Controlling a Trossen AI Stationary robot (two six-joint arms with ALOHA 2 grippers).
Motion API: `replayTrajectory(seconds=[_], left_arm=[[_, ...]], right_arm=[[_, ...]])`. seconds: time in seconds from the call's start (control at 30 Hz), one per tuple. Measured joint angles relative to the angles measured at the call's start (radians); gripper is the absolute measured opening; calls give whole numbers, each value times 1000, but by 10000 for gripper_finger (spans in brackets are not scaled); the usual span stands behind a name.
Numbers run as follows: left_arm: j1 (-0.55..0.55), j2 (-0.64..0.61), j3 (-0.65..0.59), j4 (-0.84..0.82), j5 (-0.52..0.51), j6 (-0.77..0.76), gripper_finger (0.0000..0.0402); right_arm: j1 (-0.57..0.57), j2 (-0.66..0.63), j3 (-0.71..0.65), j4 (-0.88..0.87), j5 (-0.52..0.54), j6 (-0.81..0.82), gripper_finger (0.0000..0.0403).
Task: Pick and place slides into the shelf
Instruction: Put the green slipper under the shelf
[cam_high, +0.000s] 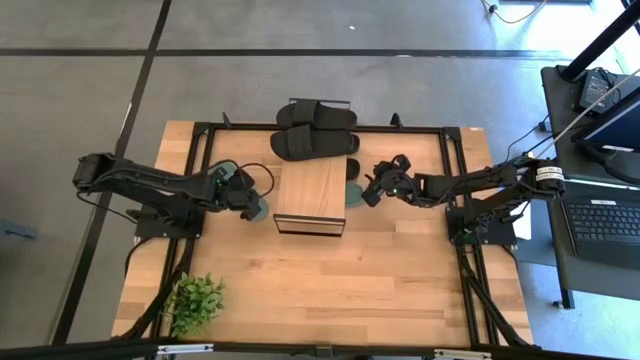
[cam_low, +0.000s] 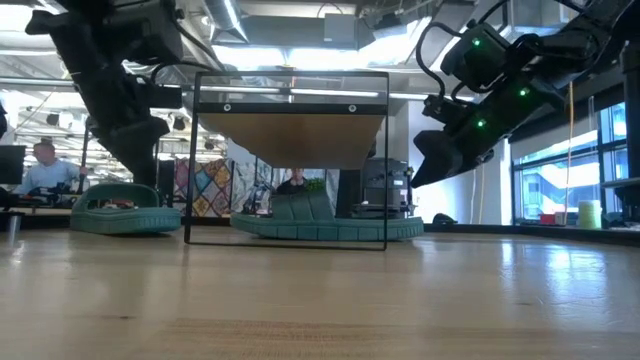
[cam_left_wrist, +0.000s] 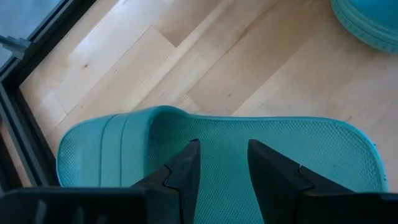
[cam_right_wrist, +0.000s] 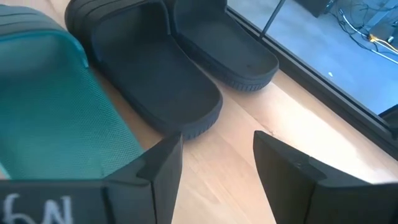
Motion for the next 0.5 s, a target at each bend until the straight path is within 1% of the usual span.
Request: replayTrajectory(seconds=[0.13, 0.23, 0.33, 0.4, 0.5], left_arm=[[1, 0, 0, 0, 2, 0, 130], [1, 0, 0, 0, 9, 14, 154], [2, -1, 0, -1, -8, 22, 179], [2, -1, 1, -1, 8, 50, 189], [1, -1, 18, -4, 19, 31, 194]], right_arm=[[-5, 0, 0, 1, 0, 4, 196], [-5, 0, 0, 1, 0, 3, 196], [-5, 0, 0, 1, 0, 4, 196], [-5, 0, 0, 2, 0, 4, 196], [-5, 0, 0, 20, 0, 4, 196]])
